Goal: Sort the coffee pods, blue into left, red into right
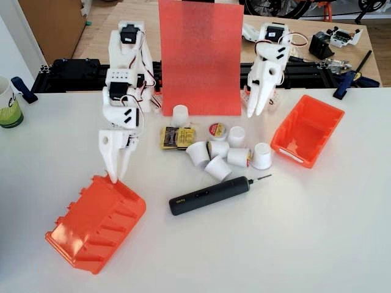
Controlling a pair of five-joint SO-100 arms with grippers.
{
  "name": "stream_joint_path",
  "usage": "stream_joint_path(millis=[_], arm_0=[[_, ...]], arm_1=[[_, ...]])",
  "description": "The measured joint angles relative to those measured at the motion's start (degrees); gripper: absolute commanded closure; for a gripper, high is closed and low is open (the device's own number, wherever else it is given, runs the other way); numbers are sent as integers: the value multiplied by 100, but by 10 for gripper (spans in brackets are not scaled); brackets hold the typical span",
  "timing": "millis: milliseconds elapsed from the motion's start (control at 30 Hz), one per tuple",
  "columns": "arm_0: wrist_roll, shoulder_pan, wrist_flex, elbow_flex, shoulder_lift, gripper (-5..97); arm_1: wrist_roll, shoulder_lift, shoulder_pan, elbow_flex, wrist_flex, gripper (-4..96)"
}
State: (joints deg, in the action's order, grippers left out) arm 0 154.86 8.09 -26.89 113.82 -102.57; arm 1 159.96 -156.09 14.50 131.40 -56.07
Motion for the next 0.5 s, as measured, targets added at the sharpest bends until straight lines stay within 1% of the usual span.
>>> stream_joint_path(millis=[33, 67, 300, 333, 500], arm_0=[[-44, 0, -18, -114, 0, 970], [26, 0, -26, -237, 0, 970], [26, 158, -114, -853, -53, 970], [-26, 185, -167, -896, -62, 970], [0, 185, -958, -1257, -264, 970]], arm_1=[[-9, 0, 18, 0, 0, 689], [-9, 0, 44, 0, 0, 689], [-35, -62, 53, 0, -70, 688], [-53, -70, 53, 0, -88, 688], [-79, -114, 53, 0, -114, 687]])
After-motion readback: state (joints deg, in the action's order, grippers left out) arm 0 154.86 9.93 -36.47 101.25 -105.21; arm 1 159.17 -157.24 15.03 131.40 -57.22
